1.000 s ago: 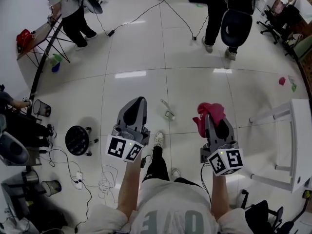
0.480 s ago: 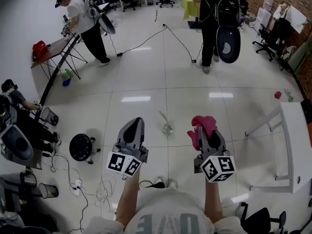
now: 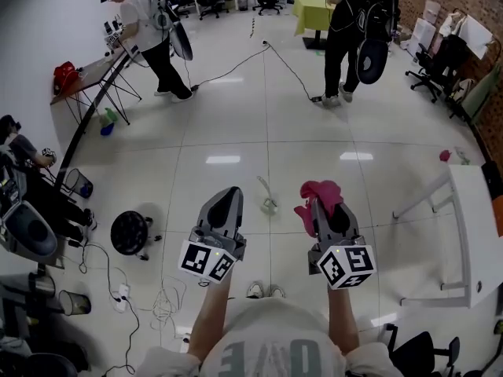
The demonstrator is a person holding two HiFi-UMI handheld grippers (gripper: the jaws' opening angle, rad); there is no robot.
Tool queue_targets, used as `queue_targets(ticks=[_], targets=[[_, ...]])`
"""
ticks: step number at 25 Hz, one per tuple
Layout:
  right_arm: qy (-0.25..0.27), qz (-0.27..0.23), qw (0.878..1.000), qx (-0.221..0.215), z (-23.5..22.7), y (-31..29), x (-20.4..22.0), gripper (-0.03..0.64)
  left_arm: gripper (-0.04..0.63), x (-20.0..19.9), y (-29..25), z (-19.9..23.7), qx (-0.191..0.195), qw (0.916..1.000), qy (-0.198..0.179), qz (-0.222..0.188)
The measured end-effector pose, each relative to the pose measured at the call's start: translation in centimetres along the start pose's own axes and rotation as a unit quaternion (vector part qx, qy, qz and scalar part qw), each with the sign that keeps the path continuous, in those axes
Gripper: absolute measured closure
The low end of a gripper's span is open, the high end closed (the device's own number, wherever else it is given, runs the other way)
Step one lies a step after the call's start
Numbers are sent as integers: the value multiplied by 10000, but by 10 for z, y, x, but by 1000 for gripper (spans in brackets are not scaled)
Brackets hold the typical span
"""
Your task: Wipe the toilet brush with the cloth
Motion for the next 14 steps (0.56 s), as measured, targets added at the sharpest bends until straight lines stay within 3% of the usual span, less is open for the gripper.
queue_targets(ticks=[14], targets=[[101,56,9998,-136,37,8,11,520,594,-3,35,9,-65,9999,114,28]])
Point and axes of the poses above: the fingertips, and each gripper's own axes: y backward along the fingers, z to its left, x out of its underside, the point moved 8 cm from there along y, backward along the fingers, and after that the axes turned 9 degrees about -y, right-handed, at the moved point
